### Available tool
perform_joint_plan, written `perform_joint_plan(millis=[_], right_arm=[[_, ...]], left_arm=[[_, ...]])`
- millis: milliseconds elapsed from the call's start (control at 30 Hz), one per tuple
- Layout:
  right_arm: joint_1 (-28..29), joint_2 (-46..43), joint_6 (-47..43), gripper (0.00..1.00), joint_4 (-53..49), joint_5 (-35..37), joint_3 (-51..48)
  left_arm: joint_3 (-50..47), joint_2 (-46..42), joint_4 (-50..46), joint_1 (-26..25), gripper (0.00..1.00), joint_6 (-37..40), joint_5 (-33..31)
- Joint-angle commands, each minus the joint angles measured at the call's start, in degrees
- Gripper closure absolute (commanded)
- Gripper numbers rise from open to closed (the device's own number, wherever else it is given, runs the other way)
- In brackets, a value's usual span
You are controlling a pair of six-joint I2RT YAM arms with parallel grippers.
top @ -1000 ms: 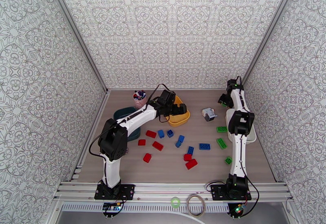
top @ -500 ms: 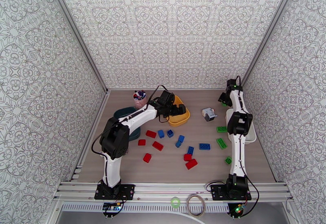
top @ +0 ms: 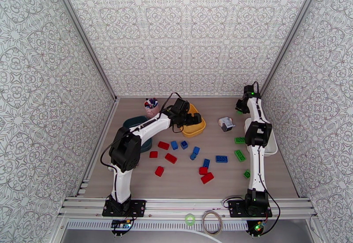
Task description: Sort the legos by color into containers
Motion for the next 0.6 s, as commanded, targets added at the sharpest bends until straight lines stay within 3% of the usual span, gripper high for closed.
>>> perform_joint_plan(millis=[0,267,433,567], right_arm=[[1.3,-4.3,1.8,0.78,2.4,-4.5,-2.8],[5.0,-17.0,6.3,0.82,10.7,-11.0,-14.1],[7.7,-26.8,8.8,0.83,15.9,-13.6,-27.1],[10.1,-37.5,10.0,0.84,21.6,-13.5,-42.8]], left_arm=[[2.1,0.3,-2.0,0.5,0.01,0.6,1.2],[2.7,-1.5,-2.5,-1.3,0.01,1.8,-0.3],[1.7,-3.5,-3.2,-4.0,0.01,2.0,-2.2],[-0.4,-6.3,-3.4,-6.6,0.01,1.2,-4.8]])
